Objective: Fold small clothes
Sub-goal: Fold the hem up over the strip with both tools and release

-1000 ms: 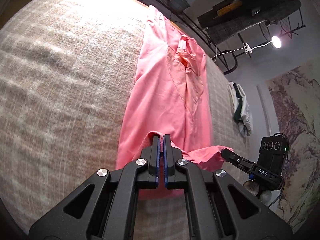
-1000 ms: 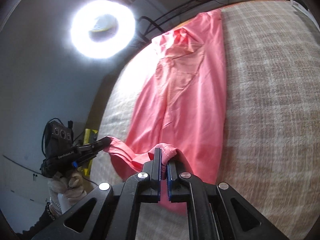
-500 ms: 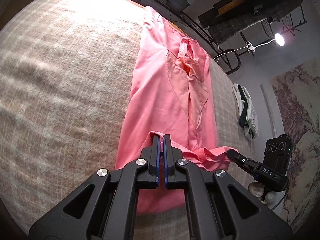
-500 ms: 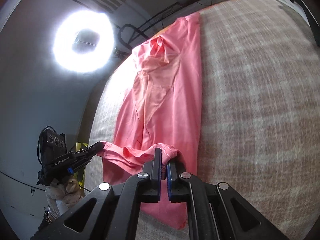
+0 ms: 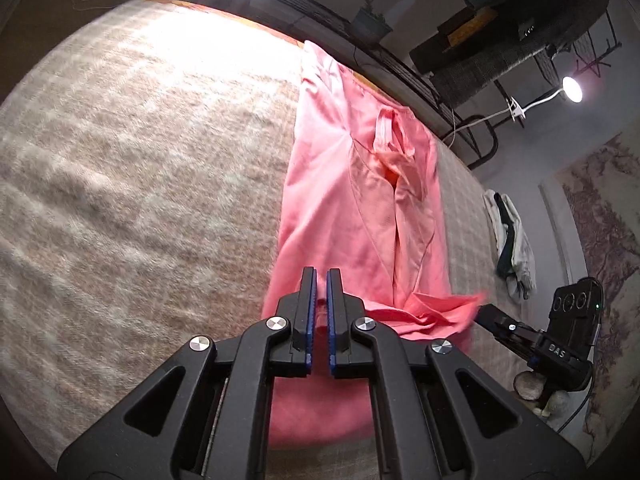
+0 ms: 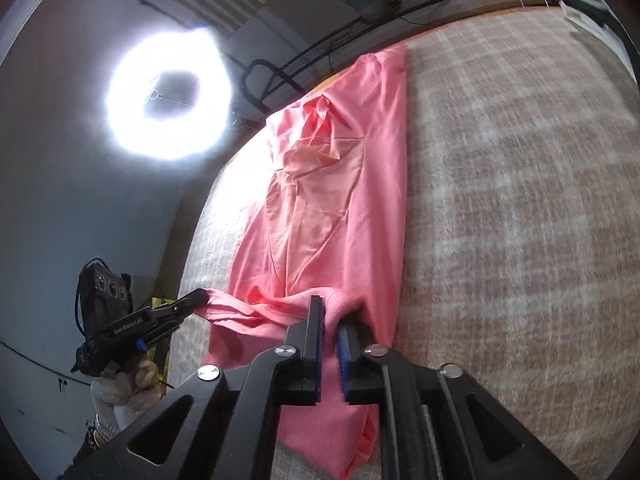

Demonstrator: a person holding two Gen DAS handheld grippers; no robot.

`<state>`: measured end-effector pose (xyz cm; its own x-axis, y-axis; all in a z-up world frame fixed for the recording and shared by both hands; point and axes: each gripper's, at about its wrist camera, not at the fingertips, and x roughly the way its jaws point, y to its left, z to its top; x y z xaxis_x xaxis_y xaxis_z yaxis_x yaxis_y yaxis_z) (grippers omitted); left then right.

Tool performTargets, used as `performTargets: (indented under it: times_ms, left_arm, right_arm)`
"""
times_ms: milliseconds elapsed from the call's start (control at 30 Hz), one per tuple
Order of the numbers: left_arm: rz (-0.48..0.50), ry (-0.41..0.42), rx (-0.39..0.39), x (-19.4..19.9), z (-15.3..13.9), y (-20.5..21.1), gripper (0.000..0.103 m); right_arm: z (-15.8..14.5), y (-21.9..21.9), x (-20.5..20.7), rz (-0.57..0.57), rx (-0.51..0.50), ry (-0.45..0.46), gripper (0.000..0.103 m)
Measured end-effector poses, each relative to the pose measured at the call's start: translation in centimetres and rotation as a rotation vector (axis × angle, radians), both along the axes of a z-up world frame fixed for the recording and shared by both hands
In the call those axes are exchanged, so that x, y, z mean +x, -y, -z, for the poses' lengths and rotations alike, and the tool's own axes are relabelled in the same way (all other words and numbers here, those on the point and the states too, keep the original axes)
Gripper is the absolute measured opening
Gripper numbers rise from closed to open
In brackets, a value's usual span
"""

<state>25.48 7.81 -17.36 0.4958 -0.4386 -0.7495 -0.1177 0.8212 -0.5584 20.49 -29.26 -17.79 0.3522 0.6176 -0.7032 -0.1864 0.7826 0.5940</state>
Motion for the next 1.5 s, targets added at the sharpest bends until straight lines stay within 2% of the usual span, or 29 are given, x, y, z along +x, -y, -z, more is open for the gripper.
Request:
performTargets:
  times_ms: [33, 167, 300, 400, 533, 633, 800, 933, 1067, 1167, 1267, 1367, 1433, 1500]
  left_arm:
    - [-0.007, 0.003, -0.006, 0.0, -0.2, -0.4, 0.001]
    - [0.024, 0.046, 0.006, -1.2, -1.3, -0.8, 0.001]
    - [0.124, 0.040, 0.010, -2.7, -1.1, 0.6, 0.001]
    - [0.174, 0.021, 0.058, -2.5, -0.3, 2.3, 0.001]
    - [0.148, 0.053, 0.183, -1.0, -0.3, 2.7, 0.001]
    - [0.171, 0.067, 0.226, 0.0, 0.0, 2.8, 0.005]
    - [0.233, 0.073, 0.319, 1.2, 1.2, 4.3, 0.007]
    - [0.246, 0.073, 0.384, 1.6, 1.6, 5.1, 0.008]
    - [0.235, 0.068, 0.414, 1.9, 1.8, 5.1, 0.010]
    - [0.239, 0.075, 0.427, 2.0, 1.9, 5.3, 0.021]
    - [0.251, 0.074, 0.431, 2.2, 2.0, 5.7, 0.021]
    - [0.258, 0.080, 0.432, 2.3, 2.1, 6.0, 0.021]
    - [0.265, 0.087, 0.425, 2.1, 2.1, 6.1, 0.006]
    - [0.265, 0.103, 0.446, 1.9, 2.0, 6.5, 0.001]
  right_arm:
    - [-0.4, 0.1, 0.0, 0.000, -0.008, 0.014, 0.030]
    - [-2.3, 1.0, -0.8, -0.009, -0.028, 0.074, 0.028]
    - [-2.7, 0.5, -1.9, -0.116, -0.028, 0.075, 0.023]
    - [-1.8, -1.3, -2.6, -0.194, -0.091, 0.077, 0.023]
    - [-1.3, -3.0, -2.6, -0.209, -0.175, 0.080, 0.023]
    - [-1.9, -3.4, -2.3, -0.199, -0.223, 0.112, 0.031]
    - [-1.6, -2.8, -2.1, -0.196, -0.193, 0.092, 0.031]
    - [-0.8, -2.9, -2.3, -0.211, -0.189, 0.072, 0.031]
    - [-0.6, -3.4, -2.4, -0.232, -0.175, 0.067, 0.031]
    - [-0.6, -3.7, -2.8, -0.257, -0.168, 0.062, 0.031]
    - [-0.1, -4.2, -3.1, -0.275, -0.186, 0.058, 0.031]
    - [0.5, -4.3, -3.3, -0.280, -0.194, 0.046, 0.031]
    - [0.7, -4.4, -3.5, -0.283, -0.208, 0.044, 0.031]
    - [0.8, -4.4, -3.6, -0.285, -0.222, 0.043, 0.031]
